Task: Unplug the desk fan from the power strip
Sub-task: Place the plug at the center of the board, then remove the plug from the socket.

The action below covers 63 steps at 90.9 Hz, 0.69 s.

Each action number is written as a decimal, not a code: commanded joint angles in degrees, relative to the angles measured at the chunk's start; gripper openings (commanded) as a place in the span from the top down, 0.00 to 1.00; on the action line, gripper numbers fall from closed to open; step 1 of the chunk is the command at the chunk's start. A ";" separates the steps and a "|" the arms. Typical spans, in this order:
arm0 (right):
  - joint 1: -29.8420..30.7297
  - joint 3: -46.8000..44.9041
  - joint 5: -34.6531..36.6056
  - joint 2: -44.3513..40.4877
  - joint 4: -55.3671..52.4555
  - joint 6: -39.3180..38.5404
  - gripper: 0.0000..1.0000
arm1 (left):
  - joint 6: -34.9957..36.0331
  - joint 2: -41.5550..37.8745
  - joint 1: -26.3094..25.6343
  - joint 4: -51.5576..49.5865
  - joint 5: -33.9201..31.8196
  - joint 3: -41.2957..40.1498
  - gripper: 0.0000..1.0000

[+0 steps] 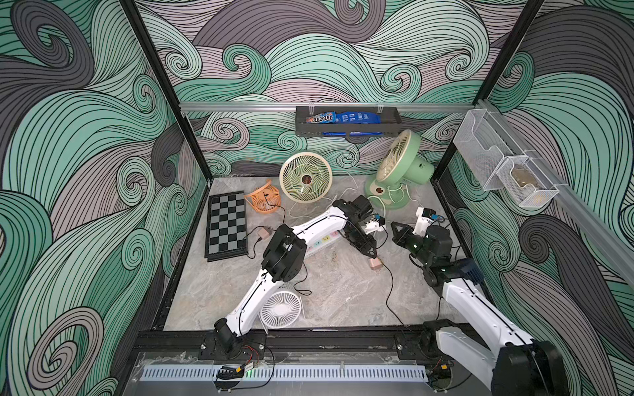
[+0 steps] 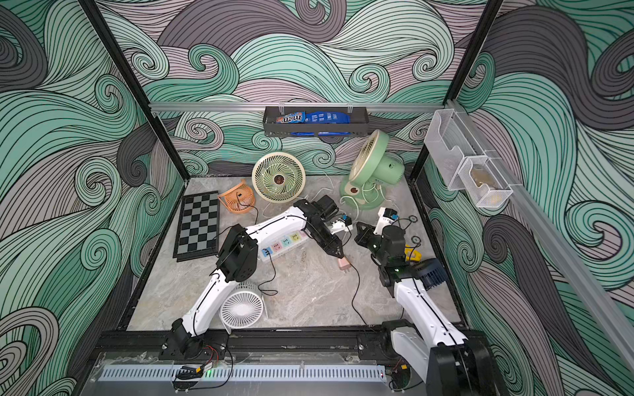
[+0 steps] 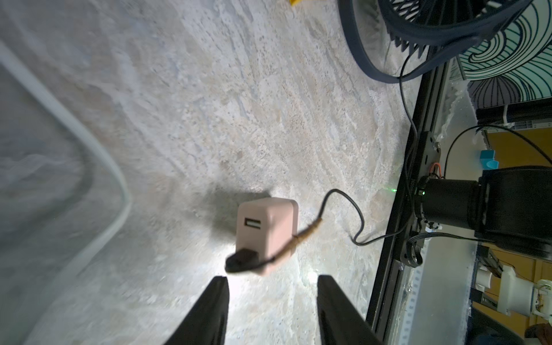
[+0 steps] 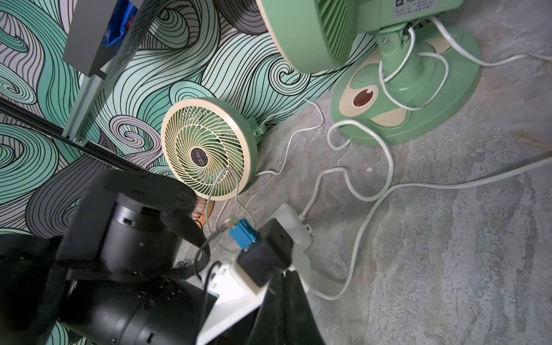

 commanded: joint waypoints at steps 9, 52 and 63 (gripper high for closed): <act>-0.26 4.34 -9.01 7.09 1.09 -2.20 0.92 | 3.20 -7.61 3.42 -3.75 -0.76 1.57 0.48; 8.54 12.12 -14.26 25.24 8.77 -3.20 0.95 | 7.21 -20.93 14.06 1.95 -11.30 -14.92 0.50; 10.70 13.94 -14.90 29.58 10.82 -3.00 0.97 | 7.86 -23.15 15.86 4.93 -14.02 -20.50 0.51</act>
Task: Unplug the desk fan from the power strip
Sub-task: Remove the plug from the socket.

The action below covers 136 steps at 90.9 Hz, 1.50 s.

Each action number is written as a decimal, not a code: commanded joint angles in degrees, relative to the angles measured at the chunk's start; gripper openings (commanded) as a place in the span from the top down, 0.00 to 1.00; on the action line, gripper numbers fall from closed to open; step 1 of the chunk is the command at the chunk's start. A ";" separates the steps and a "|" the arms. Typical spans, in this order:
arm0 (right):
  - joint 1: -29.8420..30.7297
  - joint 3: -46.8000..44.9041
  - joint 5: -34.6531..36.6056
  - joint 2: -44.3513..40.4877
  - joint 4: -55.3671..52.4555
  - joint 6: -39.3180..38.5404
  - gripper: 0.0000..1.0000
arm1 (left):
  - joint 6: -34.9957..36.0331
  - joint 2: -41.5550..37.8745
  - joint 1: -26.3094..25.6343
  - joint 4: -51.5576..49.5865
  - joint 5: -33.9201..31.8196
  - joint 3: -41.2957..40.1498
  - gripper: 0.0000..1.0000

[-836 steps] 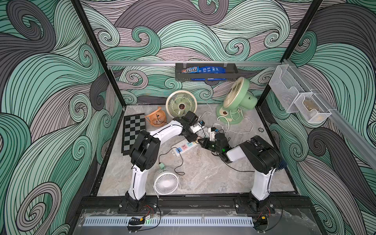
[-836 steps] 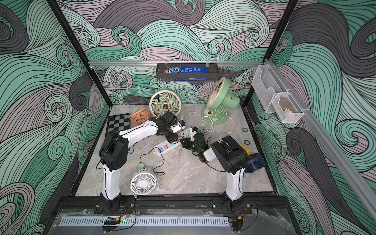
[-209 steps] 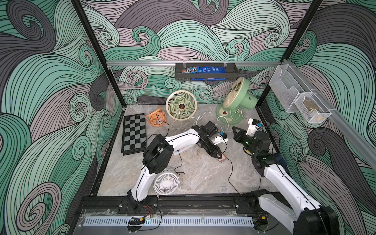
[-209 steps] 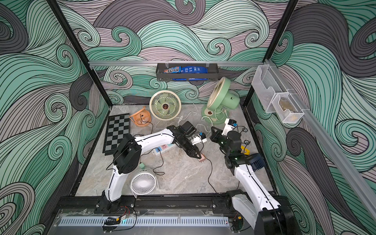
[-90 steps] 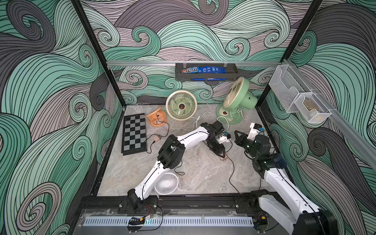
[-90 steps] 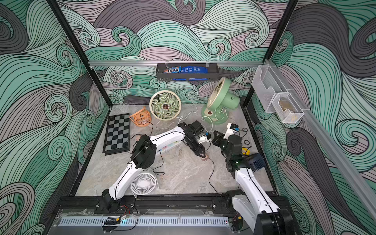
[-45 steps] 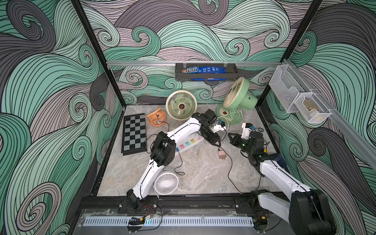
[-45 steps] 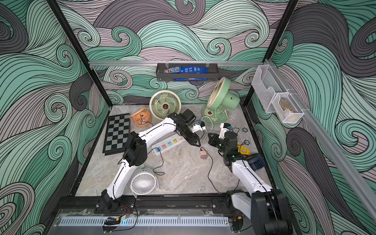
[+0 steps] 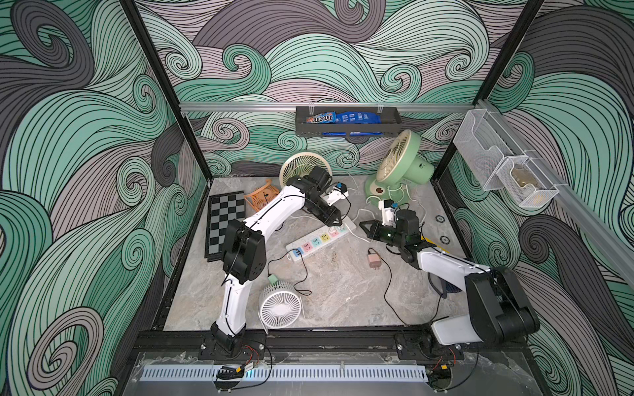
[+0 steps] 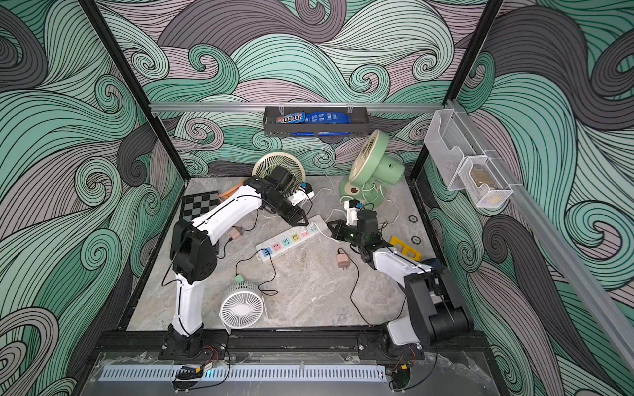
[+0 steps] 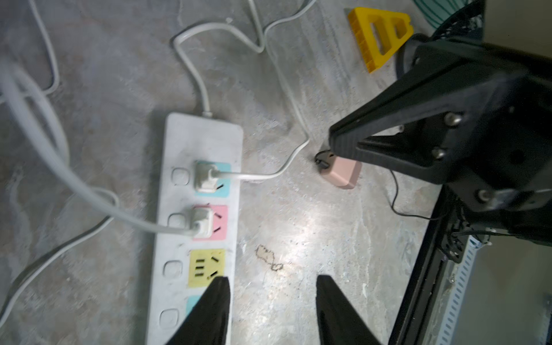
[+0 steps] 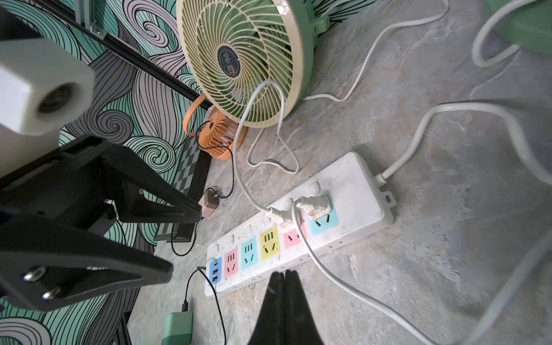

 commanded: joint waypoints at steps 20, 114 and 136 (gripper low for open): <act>5.21 3.71 -1.00 9.01 8.24 0.23 1.00 | 2.36 -3.42 1.88 9.04 -10.33 -9.83 0.52; 10.03 4.59 9.81 23.88 17.68 5.38 1.00 | 1.26 3.93 -0.88 13.58 -10.77 -8.47 0.59; 10.18 4.25 11.23 24.77 17.86 6.26 1.00 | 1.54 6.35 -1.93 13.38 -13.04 -6.33 0.60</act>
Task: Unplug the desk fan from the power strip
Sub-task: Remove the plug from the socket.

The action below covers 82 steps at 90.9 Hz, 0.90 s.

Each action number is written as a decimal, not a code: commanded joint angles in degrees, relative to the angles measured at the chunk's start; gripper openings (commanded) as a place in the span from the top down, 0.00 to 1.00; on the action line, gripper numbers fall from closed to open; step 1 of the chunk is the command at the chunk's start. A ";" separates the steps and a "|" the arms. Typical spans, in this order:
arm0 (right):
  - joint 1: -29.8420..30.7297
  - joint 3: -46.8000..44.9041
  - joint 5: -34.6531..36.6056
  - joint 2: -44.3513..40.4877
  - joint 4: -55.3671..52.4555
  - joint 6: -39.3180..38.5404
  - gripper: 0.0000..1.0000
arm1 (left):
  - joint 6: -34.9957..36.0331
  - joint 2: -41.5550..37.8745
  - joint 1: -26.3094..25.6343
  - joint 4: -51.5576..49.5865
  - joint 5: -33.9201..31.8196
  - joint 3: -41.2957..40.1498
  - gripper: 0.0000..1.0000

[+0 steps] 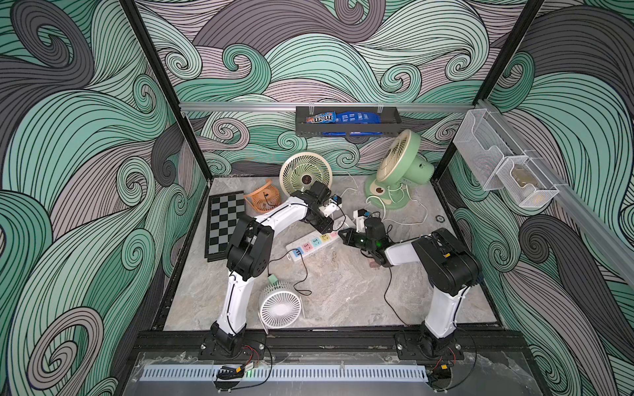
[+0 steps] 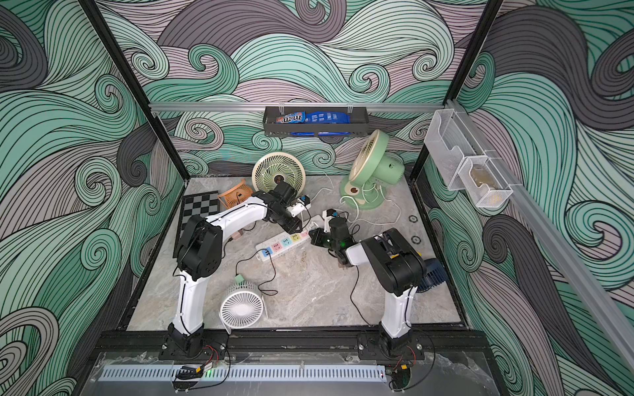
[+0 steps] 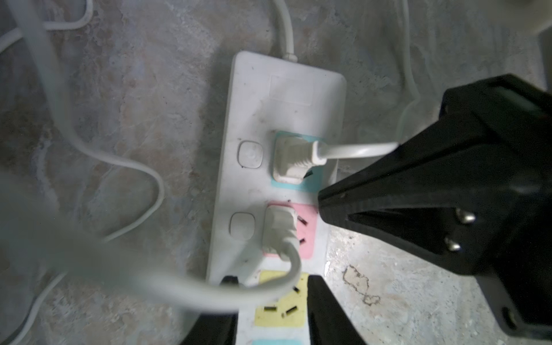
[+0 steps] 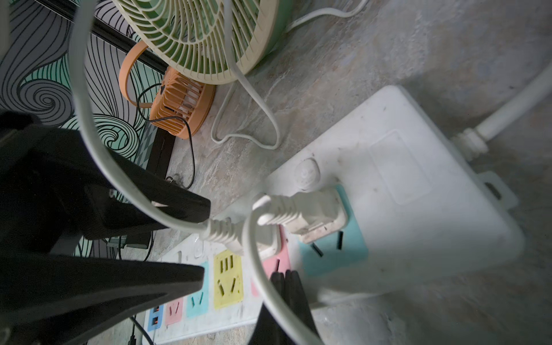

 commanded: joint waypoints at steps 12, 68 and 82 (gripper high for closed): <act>0.34 0.37 2.30 1.42 0.57 1.12 1.00 | 0.46 3.15 -1.18 -0.57 -1.54 3.67 0.62; 1.64 0.30 3.62 3.51 0.58 4.26 1.00 | 2.39 3.06 -3.53 0.37 -5.33 3.35 0.94; 1.83 0.30 4.26 4.20 0.22 5.55 0.99 | 4.37 0.56 -5.51 3.69 -9.78 -0.04 1.00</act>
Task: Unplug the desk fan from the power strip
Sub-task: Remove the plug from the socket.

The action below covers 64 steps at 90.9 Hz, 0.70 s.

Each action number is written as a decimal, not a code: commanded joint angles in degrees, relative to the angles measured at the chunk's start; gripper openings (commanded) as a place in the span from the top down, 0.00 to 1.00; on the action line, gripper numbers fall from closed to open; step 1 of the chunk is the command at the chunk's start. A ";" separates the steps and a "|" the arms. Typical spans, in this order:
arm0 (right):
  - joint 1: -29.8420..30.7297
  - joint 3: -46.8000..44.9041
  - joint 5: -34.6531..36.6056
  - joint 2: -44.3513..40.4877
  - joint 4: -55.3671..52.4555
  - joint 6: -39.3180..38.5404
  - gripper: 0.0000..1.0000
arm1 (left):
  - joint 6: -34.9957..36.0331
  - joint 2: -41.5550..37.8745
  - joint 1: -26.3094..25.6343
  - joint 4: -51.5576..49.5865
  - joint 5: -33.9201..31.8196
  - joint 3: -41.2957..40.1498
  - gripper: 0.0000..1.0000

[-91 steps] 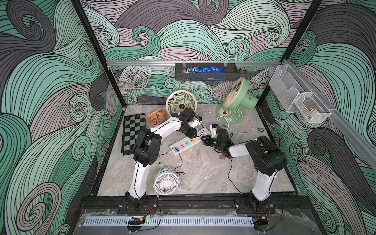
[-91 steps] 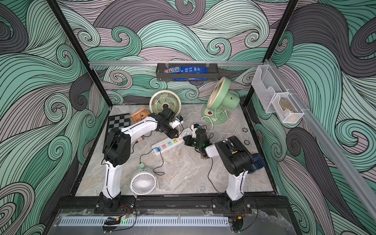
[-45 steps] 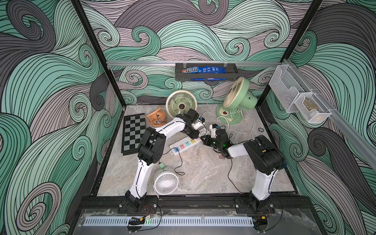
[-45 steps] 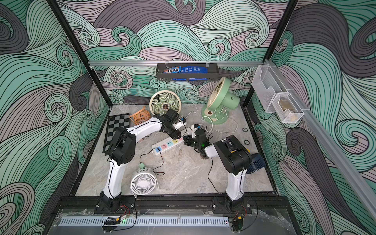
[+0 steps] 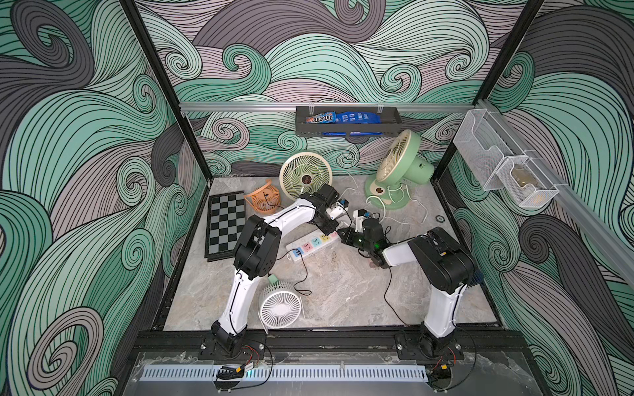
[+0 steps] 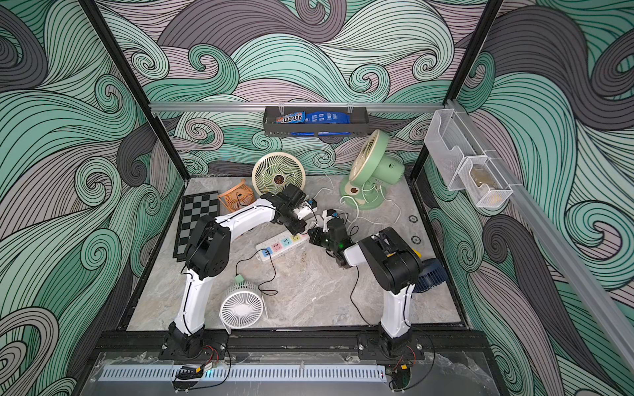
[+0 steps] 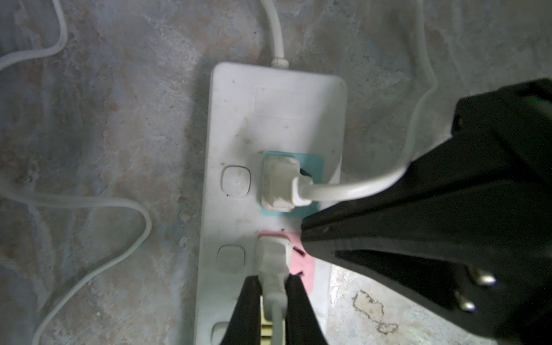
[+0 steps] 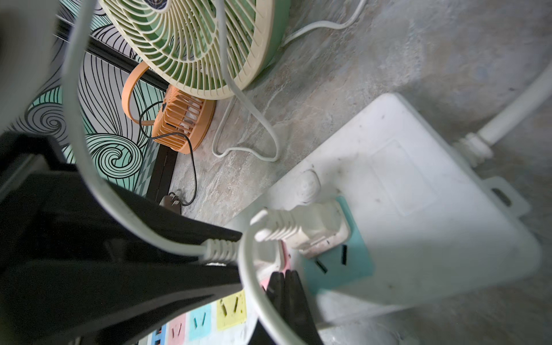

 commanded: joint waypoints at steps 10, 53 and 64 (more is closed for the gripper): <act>0.61 0.32 1.41 3.06 -3.68 2.28 1.00 | 2.04 -2.77 -2.76 4.25 -6.54 -2.76 1.00; 0.66 -0.11 0.94 4.30 -3.70 3.50 0.99 | 4.36 -5.27 -3.55 6.43 -11.57 -4.86 1.00; 0.65 -0.20 0.85 4.51 -3.53 3.63 1.00 | 3.02 -4.96 -2.60 5.21 -8.90 -2.98 1.00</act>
